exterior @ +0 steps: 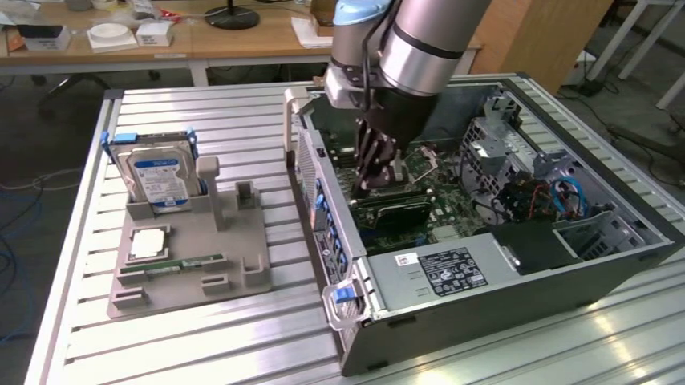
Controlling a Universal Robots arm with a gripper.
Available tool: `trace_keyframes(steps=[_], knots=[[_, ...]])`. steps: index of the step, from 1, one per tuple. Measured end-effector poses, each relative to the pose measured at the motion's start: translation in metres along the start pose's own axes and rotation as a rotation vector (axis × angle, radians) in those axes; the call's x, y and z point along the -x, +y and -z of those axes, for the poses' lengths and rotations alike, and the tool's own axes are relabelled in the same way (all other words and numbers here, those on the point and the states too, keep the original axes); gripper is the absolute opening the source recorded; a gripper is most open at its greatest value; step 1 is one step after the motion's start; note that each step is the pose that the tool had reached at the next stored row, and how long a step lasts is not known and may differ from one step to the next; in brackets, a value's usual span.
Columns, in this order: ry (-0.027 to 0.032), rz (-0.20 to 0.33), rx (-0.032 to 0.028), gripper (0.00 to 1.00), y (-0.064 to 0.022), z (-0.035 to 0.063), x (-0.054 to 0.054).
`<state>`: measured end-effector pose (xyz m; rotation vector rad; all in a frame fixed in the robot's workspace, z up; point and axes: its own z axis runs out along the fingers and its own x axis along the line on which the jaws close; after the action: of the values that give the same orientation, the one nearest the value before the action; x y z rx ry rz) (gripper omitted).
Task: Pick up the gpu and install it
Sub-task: 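Press down on the gpu until it lock into place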
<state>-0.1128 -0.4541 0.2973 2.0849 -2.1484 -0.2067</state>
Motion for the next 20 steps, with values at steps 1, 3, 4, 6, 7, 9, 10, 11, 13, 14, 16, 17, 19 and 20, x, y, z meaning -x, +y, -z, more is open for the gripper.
trace_keyframes(steps=[1,3,4,6,7,9,10,11,13,14,16,17,19,20], knots=[[0.0021,-0.001,0.0172,0.10,-0.0006,0.0002,0.0000],[0.0067,-0.002,0.0463,0.10,-0.0020,0.0004,0.0000],[0.0090,-0.003,0.0596,0.10,-0.0026,0.0005,0.0001],[0.0132,-0.005,0.0833,0.10,-0.0042,0.0009,0.0001],[0.0147,-0.006,0.0942,0.10,-0.0050,0.0010,0.0001],[0.0161,-0.008,0.1096,0.10,-0.0064,0.0013,0.0001],[0.0163,-0.008,0.1150,0.10,-0.0071,0.0015,0.0002],[0.0164,-0.008,0.1152,0.10,-0.0074,0.0016,0.0001],[0.0163,-0.008,0.1154,0.10,-0.0078,0.0016,0.0001],[0.0163,-0.009,0.1151,0.10,-0.0075,0.0015,0.0002],[0.0162,-0.008,0.1149,0.10,-0.0064,-0.0002,0.0002],[0.0165,-0.008,0.1149,0.10,-0.0058,-0.0010,0.0002],[0.0170,-0.009,0.1149,0.10,-0.0052,-0.0028,0.0002],[0.0173,-0.009,0.1149,0.10,-0.0049,-0.0037,0.0001]])
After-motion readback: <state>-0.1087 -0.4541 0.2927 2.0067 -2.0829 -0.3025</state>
